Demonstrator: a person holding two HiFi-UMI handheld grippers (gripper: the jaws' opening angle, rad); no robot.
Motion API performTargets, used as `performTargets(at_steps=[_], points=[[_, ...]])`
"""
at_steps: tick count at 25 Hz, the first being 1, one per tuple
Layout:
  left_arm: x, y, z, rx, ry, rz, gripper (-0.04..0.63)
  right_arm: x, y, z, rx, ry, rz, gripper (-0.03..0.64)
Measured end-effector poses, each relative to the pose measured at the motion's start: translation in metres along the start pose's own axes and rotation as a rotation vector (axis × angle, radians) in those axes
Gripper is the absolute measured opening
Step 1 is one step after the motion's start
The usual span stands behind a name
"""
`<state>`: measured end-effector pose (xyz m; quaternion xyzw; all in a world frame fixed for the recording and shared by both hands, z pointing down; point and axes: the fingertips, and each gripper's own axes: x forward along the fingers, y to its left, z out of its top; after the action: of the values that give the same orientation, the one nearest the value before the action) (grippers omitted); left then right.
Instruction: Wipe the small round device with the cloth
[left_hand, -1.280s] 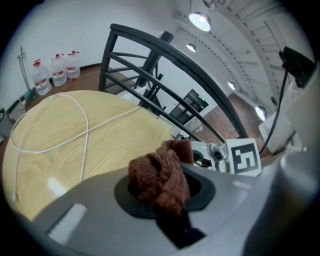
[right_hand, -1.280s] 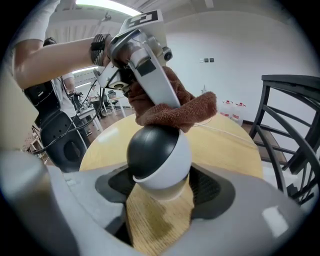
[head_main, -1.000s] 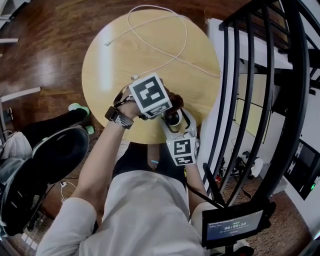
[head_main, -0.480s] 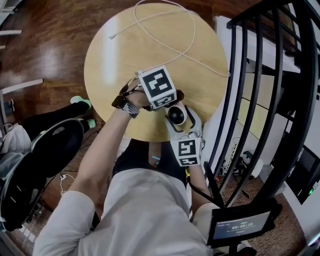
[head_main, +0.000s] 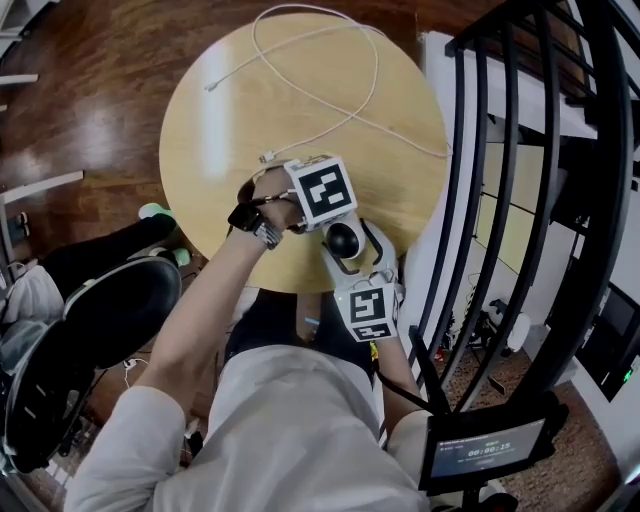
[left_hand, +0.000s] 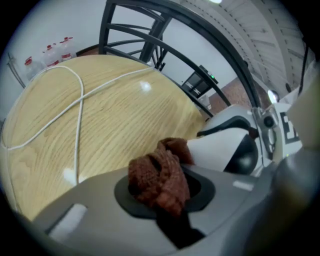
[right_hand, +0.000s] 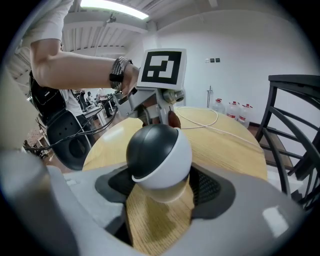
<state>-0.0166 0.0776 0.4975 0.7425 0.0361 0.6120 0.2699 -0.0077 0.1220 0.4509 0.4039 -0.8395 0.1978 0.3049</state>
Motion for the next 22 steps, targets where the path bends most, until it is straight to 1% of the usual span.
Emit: performTargets(at_steps=[1,3,5,6,8,10,11,12,13,15,17,19,22], points=[[0.003,-0.001,0.001,0.016,0.003,0.006,0.078,0.000,0.001,0.000,0.000,0.000,0.003,0.329],[0.009,-0.003,0.008,0.048,-0.020,0.009,0.080,-0.001,0.001,0.001,-0.005,0.001,0.003,0.330],[0.012,-0.004,0.012,0.087,-0.030,0.044,0.081,-0.001,0.001,0.000,-0.003,0.000,0.005,0.330],[0.012,-0.003,0.012,0.115,-0.033,0.084,0.081,-0.002,0.001,0.000,-0.003,0.001,0.005,0.330],[0.006,0.004,0.014,0.168,-0.055,0.206,0.081,-0.003,-0.002,-0.001,0.005,0.011,-0.012,0.330],[-0.011,0.015,0.018,0.183,-0.115,0.327,0.081,-0.003,-0.005,-0.003,0.056,0.021,-0.050,0.331],[-0.022,0.018,0.020,0.171,-0.162,0.364,0.083,-0.003,-0.007,-0.004,0.093,0.023,-0.076,0.331],[-0.035,0.018,0.022,0.148,-0.222,0.380,0.081,-0.003,-0.009,-0.007,0.128,0.028,-0.104,0.331],[-0.050,0.017,0.025,0.114,-0.290,0.378,0.083,-0.003,-0.012,-0.010,0.154,0.038,-0.135,0.333],[-0.081,0.013,0.026,0.028,-0.428,0.343,0.083,-0.003,-0.016,-0.014,0.192,0.066,-0.189,0.334],[-0.110,0.010,0.023,-0.052,-0.530,0.299,0.083,0.000,-0.022,-0.017,0.235,0.089,-0.220,0.334],[-0.128,0.010,0.017,-0.101,-0.576,0.279,0.083,0.005,-0.028,-0.019,0.274,0.106,-0.227,0.334],[-0.133,0.004,0.010,-0.115,-0.585,0.261,0.083,0.011,-0.034,-0.021,0.275,0.125,-0.210,0.327]])
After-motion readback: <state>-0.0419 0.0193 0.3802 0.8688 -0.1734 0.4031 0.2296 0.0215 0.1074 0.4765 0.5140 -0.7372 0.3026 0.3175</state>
